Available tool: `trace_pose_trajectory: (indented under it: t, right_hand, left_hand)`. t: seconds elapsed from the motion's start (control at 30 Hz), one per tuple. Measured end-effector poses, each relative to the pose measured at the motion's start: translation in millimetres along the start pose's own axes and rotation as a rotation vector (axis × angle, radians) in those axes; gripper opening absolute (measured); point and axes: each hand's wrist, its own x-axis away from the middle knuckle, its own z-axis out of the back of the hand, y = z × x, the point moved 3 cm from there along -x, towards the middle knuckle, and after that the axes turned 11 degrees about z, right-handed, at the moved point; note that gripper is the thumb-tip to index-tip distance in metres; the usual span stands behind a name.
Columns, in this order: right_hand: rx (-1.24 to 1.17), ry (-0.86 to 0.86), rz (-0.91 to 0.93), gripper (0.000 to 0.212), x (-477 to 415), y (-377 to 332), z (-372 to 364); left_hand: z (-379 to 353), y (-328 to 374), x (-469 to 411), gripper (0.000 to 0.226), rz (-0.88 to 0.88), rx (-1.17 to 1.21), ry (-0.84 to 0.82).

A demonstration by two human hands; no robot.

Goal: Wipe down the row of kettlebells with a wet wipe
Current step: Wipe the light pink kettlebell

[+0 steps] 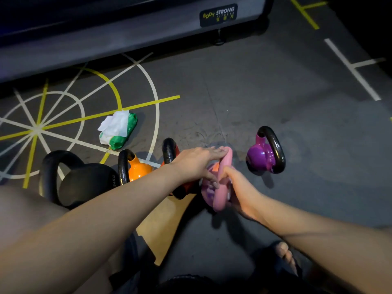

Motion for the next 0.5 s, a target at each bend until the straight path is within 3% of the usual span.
trace_pose_trajectory:
  t: [0.2,0.27,0.4,0.5]
  right_hand:
    - [-0.15,0.094,0.129,0.038,-17,-49,4]
    - [-0.074,0.093,0.13,0.051,-18,-47,6]
    - [0.136,0.077,0.087,0.039,-6,-11,7]
    - [0.194,0.108,0.093,0.07,1,12,10]
  left_hand:
    - [0,1,3,0.108,0.033,-0.002,-0.006]
    - [0,1,3,0.109,0.034,-0.004,-0.003]
    - [1,3,3,0.107,0.022,-0.009,-0.008]
    - [-1,1,2,0.11,0.02,0.008,-0.009]
